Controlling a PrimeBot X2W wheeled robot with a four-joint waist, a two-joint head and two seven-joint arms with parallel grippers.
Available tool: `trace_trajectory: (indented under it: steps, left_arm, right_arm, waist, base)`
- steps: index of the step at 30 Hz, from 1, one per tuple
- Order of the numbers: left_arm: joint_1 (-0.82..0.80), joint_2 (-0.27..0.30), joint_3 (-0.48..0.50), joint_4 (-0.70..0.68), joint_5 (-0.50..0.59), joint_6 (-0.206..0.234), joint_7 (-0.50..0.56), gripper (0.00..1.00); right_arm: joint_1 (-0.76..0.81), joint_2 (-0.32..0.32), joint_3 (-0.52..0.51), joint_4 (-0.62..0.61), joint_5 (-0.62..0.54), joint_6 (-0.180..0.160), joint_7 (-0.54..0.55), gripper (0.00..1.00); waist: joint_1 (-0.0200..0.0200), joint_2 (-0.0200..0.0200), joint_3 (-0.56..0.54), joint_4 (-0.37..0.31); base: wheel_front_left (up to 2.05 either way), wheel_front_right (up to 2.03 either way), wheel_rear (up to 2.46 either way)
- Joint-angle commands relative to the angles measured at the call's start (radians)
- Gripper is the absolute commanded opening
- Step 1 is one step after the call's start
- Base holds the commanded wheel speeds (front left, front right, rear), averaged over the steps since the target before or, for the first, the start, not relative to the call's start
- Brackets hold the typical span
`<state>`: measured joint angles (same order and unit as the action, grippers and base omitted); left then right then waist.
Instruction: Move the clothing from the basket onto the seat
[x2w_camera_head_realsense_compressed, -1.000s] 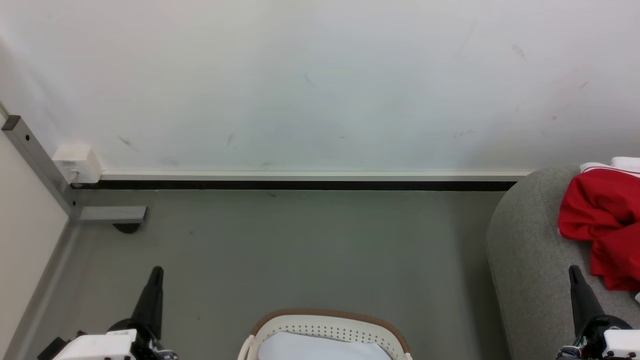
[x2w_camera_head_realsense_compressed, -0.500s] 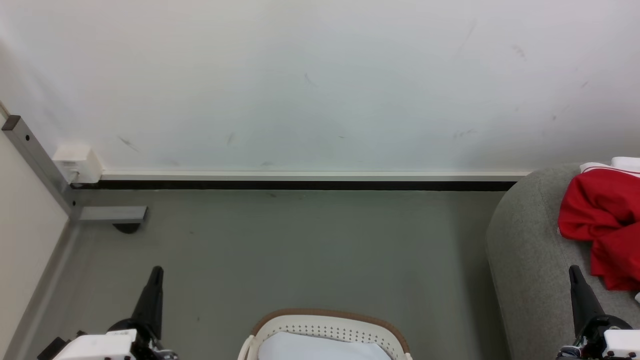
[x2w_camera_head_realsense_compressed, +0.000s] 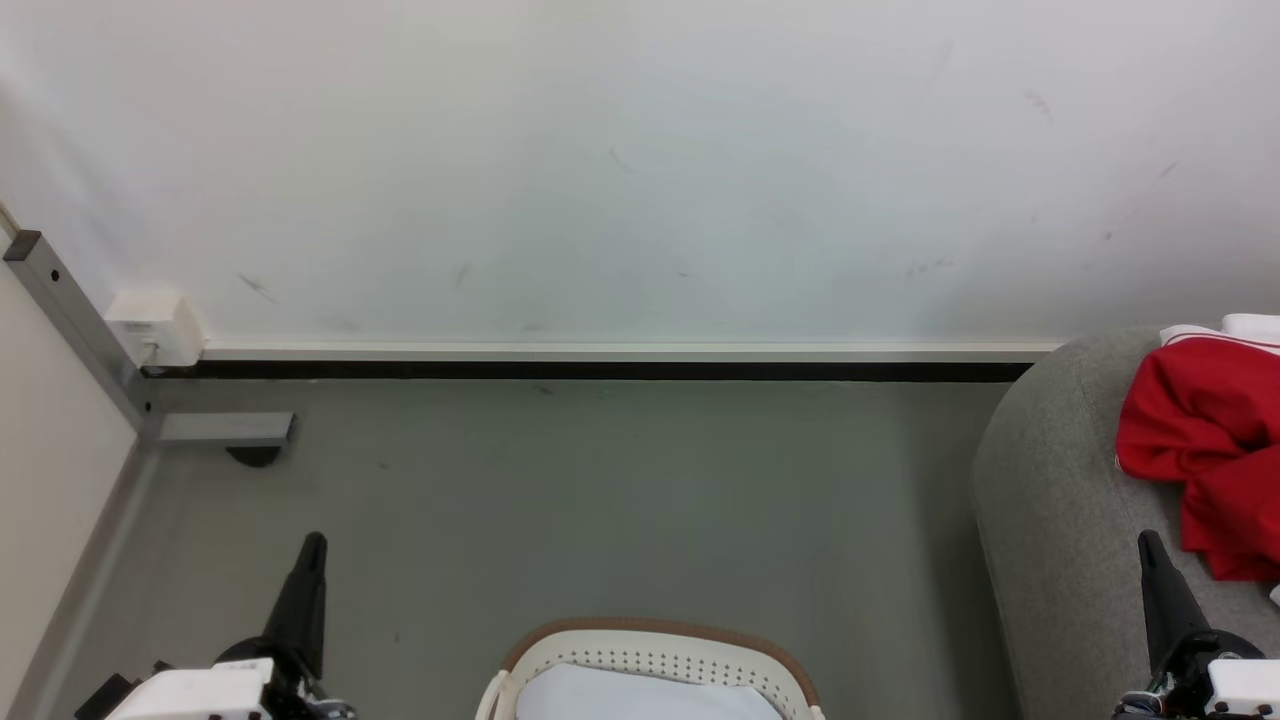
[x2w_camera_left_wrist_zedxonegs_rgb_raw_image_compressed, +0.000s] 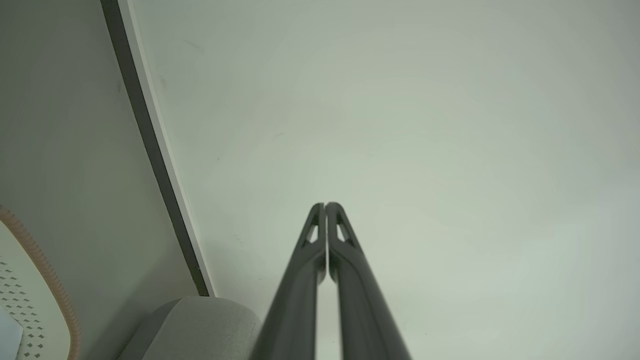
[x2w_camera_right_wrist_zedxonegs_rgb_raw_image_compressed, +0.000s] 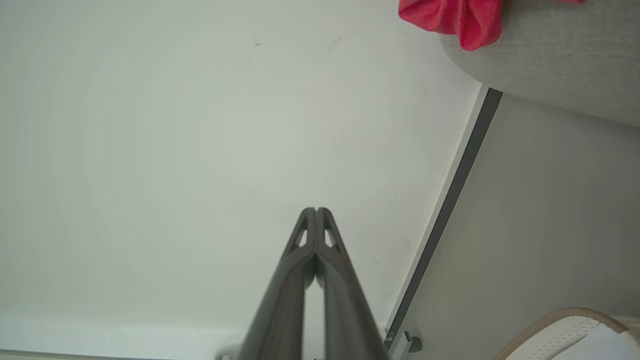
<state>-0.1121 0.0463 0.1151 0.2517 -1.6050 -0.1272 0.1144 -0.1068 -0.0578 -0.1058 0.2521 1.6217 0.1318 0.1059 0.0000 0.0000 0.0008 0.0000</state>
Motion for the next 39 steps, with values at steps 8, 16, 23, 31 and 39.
trace_trajectory:
  steps: [8,16,23,31,39]
  left_arm:
    - [-0.006,0.007,0.002,-0.002,-0.012,-0.007,0.005,0.0]
    - [-0.006,0.007,0.002,-0.002,-0.012,-0.007,0.005,0.0]
    - [-0.006,0.007,0.002,-0.002,-0.012,-0.007,0.005,0.0]
    - [-0.006,0.007,0.002,-0.002,-0.012,-0.007,0.005,0.0]
    - [-0.006,0.007,0.002,-0.002,-0.012,-0.007,0.005,0.0]
  right_arm:
    - [-0.012,0.002,-0.004,-0.005,-0.004,-0.002,0.007,0.0]
    - [-0.012,0.003,-0.005,-0.005,-0.005,-0.002,0.005,0.0]
    - [-0.012,0.003,-0.005,-0.005,-0.005,-0.002,0.006,0.0]
    - [-0.012,0.004,-0.006,-0.005,-0.006,-0.002,0.006,0.0]
    - [-0.012,0.004,-0.007,-0.005,-0.007,-0.002,0.007,0.0]
  waist:
    - [0.0,0.0,0.0,0.0]
    - [0.0,0.0,0.0,0.0]
    - [0.0,0.0,0.0,0.0]
    - [0.0,0.0,0.0,0.0]
    - [0.0,0.0,0.0,0.0]
  base:
    - [0.0,0.0,0.0]
    - [0.0,0.0,0.0]
    - [0.0,0.0,0.0]
    - [0.0,0.0,0.0]
    - [0.0,0.0,0.0]
